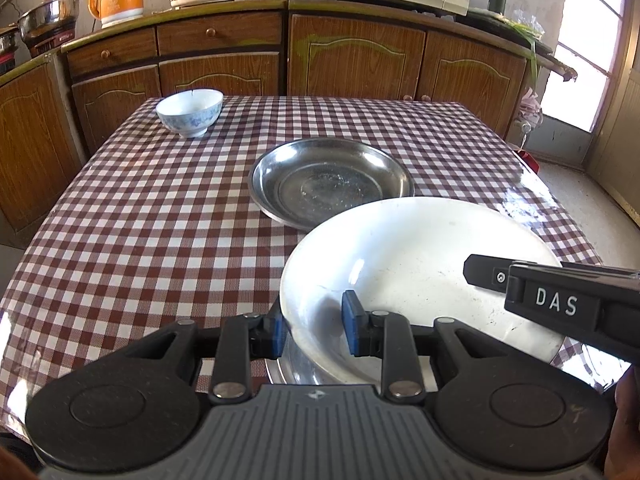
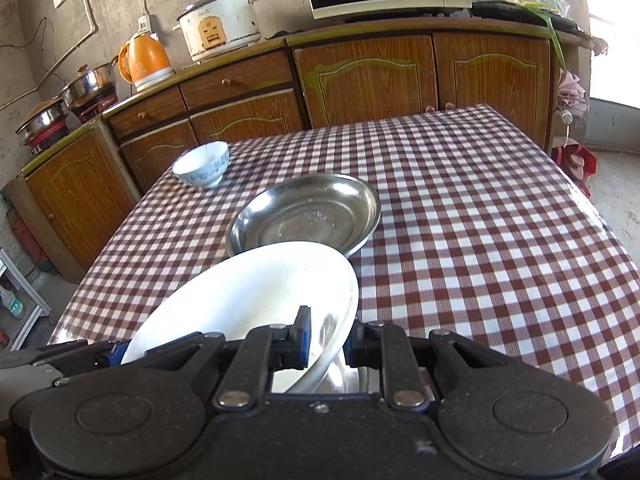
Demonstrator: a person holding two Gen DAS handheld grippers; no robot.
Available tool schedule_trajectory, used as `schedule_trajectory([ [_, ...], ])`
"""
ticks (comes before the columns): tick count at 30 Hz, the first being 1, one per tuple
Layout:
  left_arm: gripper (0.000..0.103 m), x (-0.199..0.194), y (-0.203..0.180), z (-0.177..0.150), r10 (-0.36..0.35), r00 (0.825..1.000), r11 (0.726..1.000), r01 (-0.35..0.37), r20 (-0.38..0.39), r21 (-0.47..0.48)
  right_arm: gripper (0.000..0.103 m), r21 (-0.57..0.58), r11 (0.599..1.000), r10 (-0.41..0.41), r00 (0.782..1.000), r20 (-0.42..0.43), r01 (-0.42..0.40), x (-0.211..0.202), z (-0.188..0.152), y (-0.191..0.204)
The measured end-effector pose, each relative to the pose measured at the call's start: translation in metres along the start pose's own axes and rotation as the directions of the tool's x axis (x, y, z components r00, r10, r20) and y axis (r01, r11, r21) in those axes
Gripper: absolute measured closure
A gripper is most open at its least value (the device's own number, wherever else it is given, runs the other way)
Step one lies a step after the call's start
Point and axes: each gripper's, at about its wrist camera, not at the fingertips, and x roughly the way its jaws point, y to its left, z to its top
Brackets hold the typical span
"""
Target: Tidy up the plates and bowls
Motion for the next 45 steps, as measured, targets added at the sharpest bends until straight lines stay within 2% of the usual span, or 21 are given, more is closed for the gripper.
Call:
schedule_trajectory([
  [14, 0.075, 0.017, 0.004, -0.012, 0.012, 0.997, 1.000, -0.012, -0.073, 0.012, 0.082, 0.030, 1.000, -0.002, 0.997, -0.080, 0.004, 0.022, -0.021, -0.003],
  [25, 0.075, 0.022, -0.001, -0.016, 0.063, 0.997, 0.995, -0.059, -0.054, 0.078, 0.082, 0.073, 0.997, 0.023, 0.993, -0.118, -0.014, 0.040, -0.032, -0.010],
  [33, 0.072, 0.023, -0.007, -0.019, 0.093, 0.995, 0.988, -0.090, -0.021, 0.126, 0.081, 0.058, 0.998, 0.020, 0.991, -0.131, -0.013, 0.047, -0.033, -0.010],
  [41, 0.067, 0.024, -0.006, -0.019, 0.105, 0.994, 0.986, -0.103, -0.007, 0.128, 0.079, 0.021, 0.999, 0.032, 0.990, -0.139, -0.030, 0.050, -0.033, -0.012],
  [45, 0.067, 0.024, -0.003, -0.019, 0.107, 0.994, 0.988, -0.105, -0.010, 0.115, 0.083, 0.021, 0.999, 0.032, 0.990, -0.140, -0.030, 0.049, -0.033, -0.015],
])
